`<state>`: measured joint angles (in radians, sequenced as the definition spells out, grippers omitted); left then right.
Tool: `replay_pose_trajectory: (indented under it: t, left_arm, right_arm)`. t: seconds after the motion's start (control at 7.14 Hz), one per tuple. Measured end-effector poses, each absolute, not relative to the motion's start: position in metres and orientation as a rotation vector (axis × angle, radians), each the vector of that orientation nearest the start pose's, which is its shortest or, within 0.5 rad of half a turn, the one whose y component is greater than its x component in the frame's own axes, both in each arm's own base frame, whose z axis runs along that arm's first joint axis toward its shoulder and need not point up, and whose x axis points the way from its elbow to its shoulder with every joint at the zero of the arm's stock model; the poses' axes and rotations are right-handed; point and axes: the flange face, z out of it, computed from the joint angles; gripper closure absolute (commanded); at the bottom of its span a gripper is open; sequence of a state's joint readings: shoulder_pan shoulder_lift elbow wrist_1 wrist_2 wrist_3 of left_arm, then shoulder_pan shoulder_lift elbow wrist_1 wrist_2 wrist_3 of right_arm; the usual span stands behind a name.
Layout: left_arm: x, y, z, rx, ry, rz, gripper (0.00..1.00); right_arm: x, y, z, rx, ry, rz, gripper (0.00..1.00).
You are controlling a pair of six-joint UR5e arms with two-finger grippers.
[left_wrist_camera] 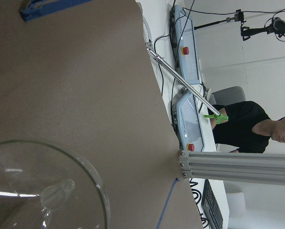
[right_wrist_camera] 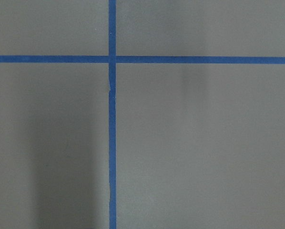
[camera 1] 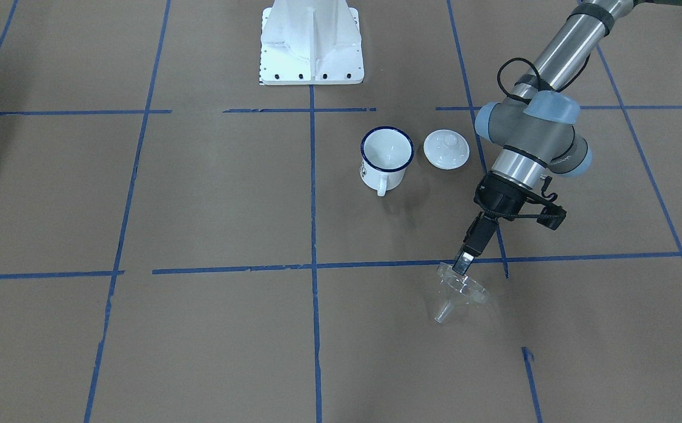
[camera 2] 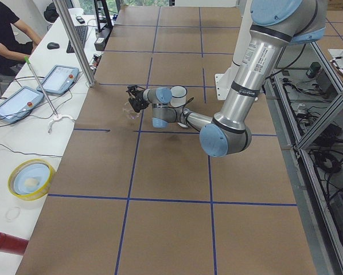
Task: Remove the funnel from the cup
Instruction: 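Lower the funnel onto the table farther from the robot and release, then move the left gripper down to the white lid beside the mug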
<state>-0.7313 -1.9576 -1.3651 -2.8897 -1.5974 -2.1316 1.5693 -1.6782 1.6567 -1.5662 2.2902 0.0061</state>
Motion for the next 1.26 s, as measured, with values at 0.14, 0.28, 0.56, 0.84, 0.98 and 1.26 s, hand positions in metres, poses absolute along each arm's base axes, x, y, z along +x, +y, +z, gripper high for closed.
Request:
replay_pose_trajectory:
  t: [0.14,0.28,0.56,0.84,0.98,1.26]
  left_arm:
    - [0.389,-0.516,0.387,0.044,1.507,-0.94,0.01]
    - [0.382,-0.504,0.375,0.006,1.394,-0.903,0.01]
    - [0.374,-0.484,0.348,-0.052,1.113,-0.848,0.01]
    - [0.382,-0.437,0.338,-0.131,0.89,-0.809,0.02]
    - [0.392,-0.404,0.344,-0.167,0.819,-0.774,0.02]
    - [0.397,-0.346,0.361,-0.211,0.754,-0.743,0.02]
  right_arm:
    - [0.067,-0.445,0.67,-0.019,-0.719,0.01,0.0]
    - [0.067,-0.445,0.67,-0.019,-0.719,0.01,0.0]
    - [0.067,-0.445,0.67,-0.019,-0.719,0.011,0.0]
    - [0.067,-0.445,0.67,-0.019,-0.719,0.011,0.0]
    - [0.067,-0.445,0.67,-0.02,-0.719,0.011,0.0]
    - [0.067,-0.445,0.67,-0.019,-0.719,0.011,0.0]
